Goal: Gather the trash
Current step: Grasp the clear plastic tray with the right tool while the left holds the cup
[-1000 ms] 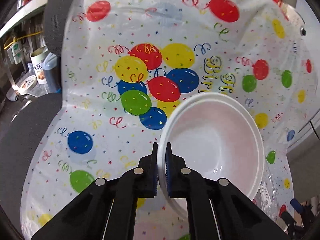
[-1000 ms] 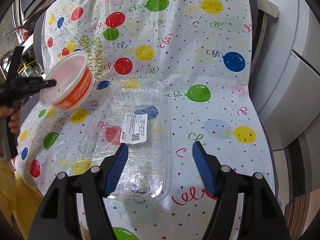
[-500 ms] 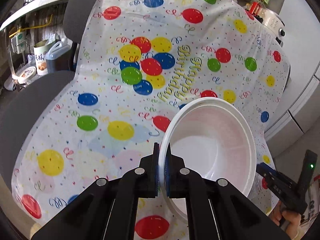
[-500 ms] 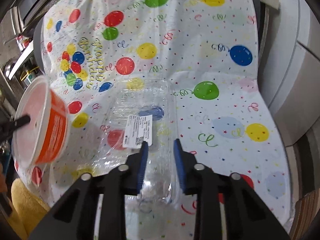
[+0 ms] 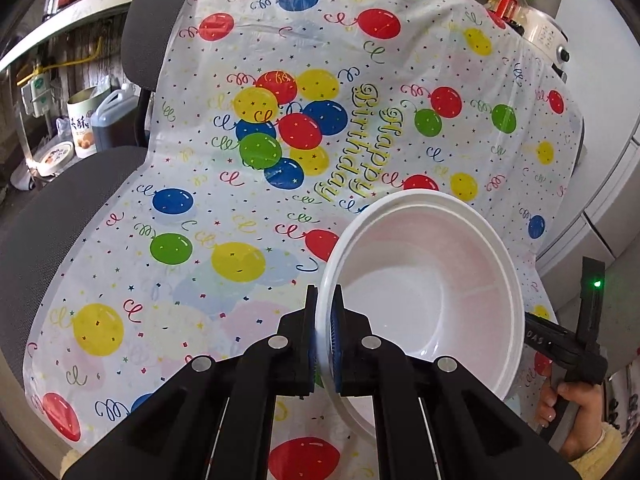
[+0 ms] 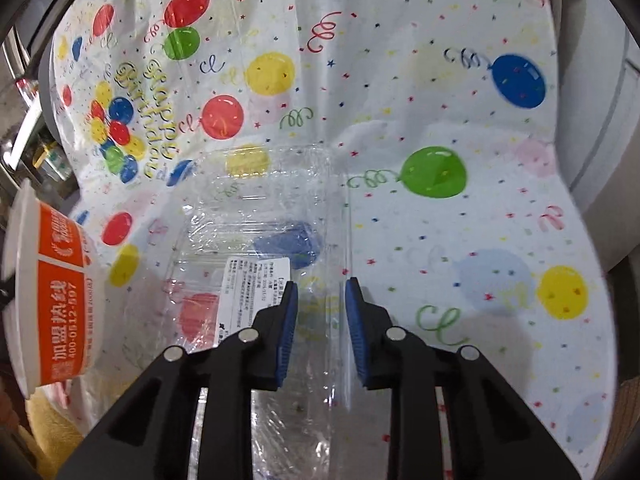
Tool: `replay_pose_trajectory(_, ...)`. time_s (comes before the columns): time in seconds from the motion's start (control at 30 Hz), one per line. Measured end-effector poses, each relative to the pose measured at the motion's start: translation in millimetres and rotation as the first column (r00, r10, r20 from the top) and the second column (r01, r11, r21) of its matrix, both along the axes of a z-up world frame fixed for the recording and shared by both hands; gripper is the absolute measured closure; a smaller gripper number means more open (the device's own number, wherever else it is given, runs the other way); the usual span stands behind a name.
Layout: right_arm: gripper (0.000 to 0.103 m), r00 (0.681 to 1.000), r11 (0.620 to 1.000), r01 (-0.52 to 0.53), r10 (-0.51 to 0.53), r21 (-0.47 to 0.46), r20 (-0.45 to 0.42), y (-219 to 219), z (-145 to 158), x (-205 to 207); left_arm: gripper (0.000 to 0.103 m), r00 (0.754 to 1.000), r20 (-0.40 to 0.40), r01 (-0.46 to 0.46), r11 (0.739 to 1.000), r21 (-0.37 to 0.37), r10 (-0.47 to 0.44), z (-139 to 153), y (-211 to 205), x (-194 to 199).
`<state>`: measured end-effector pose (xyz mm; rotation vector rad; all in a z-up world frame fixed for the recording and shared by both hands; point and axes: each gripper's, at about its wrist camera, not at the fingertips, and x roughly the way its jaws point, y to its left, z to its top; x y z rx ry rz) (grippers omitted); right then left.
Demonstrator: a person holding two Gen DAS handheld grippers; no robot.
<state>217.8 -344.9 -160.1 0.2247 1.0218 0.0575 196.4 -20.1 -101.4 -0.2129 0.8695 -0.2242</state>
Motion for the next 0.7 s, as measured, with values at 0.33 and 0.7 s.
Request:
replay_pose_trajectory(0.33, 0.095, 0.998, 0.999, -0.015, 0.013, 0.034, 0.057, 4, 28, -9, 0.096, 1.0, -0.011, -0.007, 1.0, -0.005, 0.007, 0, 3, 0)
replay_pose_trajectory(0.7, 0.096, 0.97, 0.992, 0.064, -0.036, -0.113, 0.24, -2, 112, -78, 0.097, 1.0, 0.029, 0.006, 1.0, 0.004, -0.007, 23, -4, -30)
